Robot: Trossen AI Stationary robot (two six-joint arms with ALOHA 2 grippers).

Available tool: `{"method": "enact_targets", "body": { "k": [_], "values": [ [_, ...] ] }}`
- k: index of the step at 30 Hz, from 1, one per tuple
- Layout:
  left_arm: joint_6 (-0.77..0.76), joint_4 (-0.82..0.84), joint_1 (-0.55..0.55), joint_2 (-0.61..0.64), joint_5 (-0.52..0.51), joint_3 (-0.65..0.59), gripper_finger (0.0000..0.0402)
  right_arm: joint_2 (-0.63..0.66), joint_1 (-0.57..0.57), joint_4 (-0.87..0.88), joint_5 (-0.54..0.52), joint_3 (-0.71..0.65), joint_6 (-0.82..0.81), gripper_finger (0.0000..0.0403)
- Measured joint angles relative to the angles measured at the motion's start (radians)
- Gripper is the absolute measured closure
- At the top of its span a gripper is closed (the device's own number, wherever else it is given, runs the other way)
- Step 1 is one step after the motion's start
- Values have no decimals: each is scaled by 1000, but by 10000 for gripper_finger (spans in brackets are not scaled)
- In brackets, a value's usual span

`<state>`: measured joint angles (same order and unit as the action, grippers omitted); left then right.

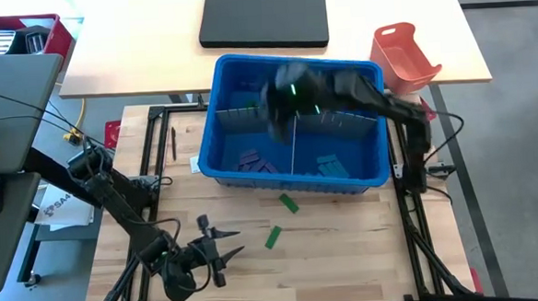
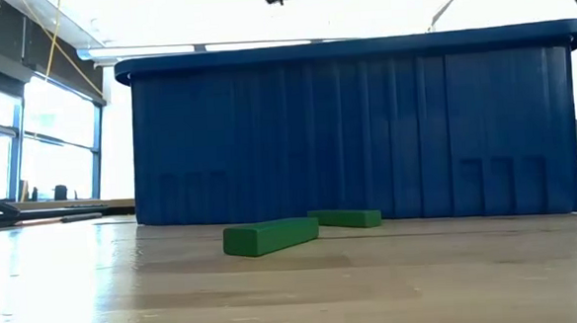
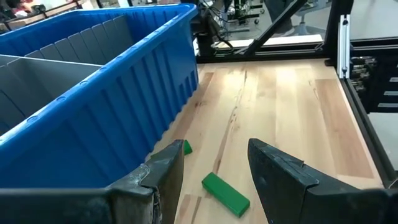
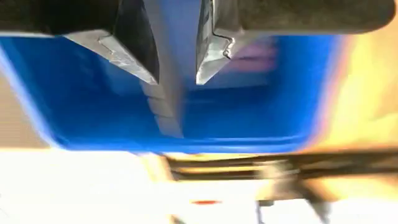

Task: Sort blocks
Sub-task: Put the green block into the blue bin with the other green block

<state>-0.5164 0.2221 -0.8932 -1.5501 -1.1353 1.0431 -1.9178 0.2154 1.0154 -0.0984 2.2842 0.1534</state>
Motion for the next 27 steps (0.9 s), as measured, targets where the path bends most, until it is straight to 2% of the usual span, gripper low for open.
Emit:
{"method": "enact_targets", "body": {
  "k": [3,6,12,14,16,19,21,23,27],
  "values": [
    [-34,29,-9,0,-15,0,229,62,-164,5,76,-69,76,302],
    [-83,74,-22,0,-24,0,229,95,-322,-60,141,-185,60,302],
    [-145,138,-44,0,-45,0,229,98,-548,-393,153,-547,-45,302],
    [-145,140,-45,0,-53,0,229,90,-584,-505,123,-667,2,302],
    [-140,140,-45,0,-57,0,229,80,-606,-591,8,-764,57,302],
    [-138,141,-36,0,-56,0,229,66,-631,-703,-113,-866,8,302],
    [-148,140,-35,0,-56,0,229,55,-631,-729,-104,-889,-58,302],
    [-160,140,-33,0,-56,0,229,49,-609,-726,-44,-893,-96,297],
    [-164,121,-29,1,-39,0,229,19,-549,-750,53,-892,-89,260]
  ]
}}
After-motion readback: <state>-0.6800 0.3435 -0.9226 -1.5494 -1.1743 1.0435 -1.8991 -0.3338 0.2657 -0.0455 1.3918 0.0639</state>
